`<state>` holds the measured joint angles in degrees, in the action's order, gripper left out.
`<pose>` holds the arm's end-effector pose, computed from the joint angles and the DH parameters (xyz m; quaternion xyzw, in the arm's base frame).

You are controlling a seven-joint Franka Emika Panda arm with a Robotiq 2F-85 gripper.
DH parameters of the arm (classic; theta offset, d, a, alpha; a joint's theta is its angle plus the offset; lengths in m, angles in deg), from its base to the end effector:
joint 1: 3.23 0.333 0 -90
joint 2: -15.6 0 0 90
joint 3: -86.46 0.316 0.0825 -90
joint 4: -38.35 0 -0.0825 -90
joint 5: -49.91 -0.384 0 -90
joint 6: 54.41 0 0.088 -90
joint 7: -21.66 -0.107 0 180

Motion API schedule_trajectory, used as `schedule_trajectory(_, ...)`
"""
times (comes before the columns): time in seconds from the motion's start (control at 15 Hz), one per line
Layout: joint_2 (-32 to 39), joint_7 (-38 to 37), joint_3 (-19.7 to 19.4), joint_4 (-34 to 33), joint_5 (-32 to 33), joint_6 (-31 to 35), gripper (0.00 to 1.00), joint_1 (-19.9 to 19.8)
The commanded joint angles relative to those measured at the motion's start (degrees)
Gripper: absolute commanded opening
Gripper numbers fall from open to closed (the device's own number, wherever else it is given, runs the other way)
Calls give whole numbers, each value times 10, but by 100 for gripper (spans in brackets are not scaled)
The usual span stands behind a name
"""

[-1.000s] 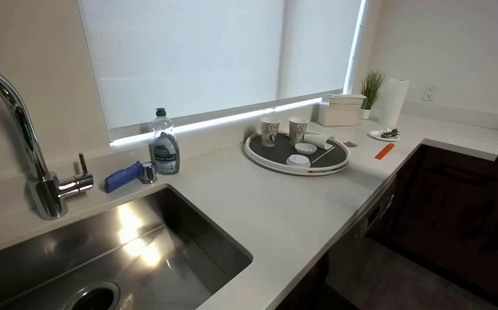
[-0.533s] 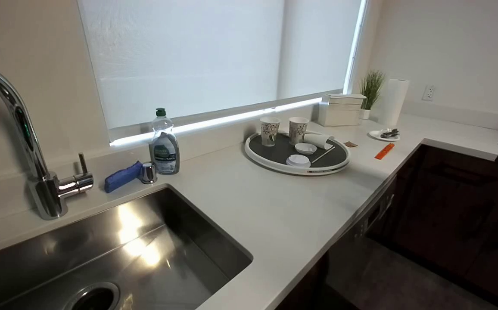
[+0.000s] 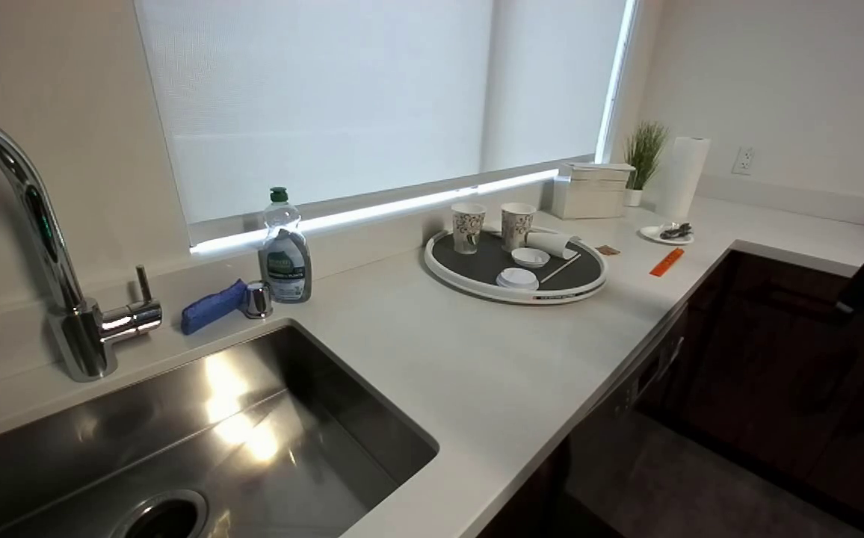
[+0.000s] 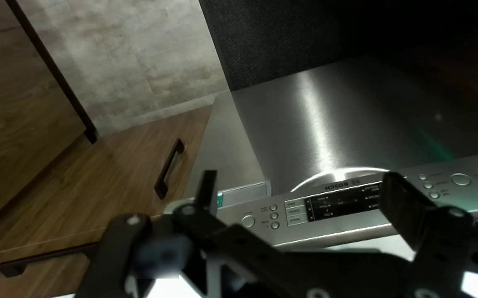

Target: Press a button on the dishwasher

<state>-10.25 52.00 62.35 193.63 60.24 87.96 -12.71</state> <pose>0.3352 -0.2126 0.3742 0.9934 0.0476 0.1003 0.0281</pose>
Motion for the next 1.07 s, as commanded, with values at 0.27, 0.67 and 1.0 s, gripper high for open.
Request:
schedule_trajectory(0.27,129,299,-300,-13,-314,123,100,287)
schedule_trajectory(0.67,122,283,-290,-8,-297,126,100,277)
schedule_trajectory(1.0,163,320,-333,-17,-344,92,100,320)
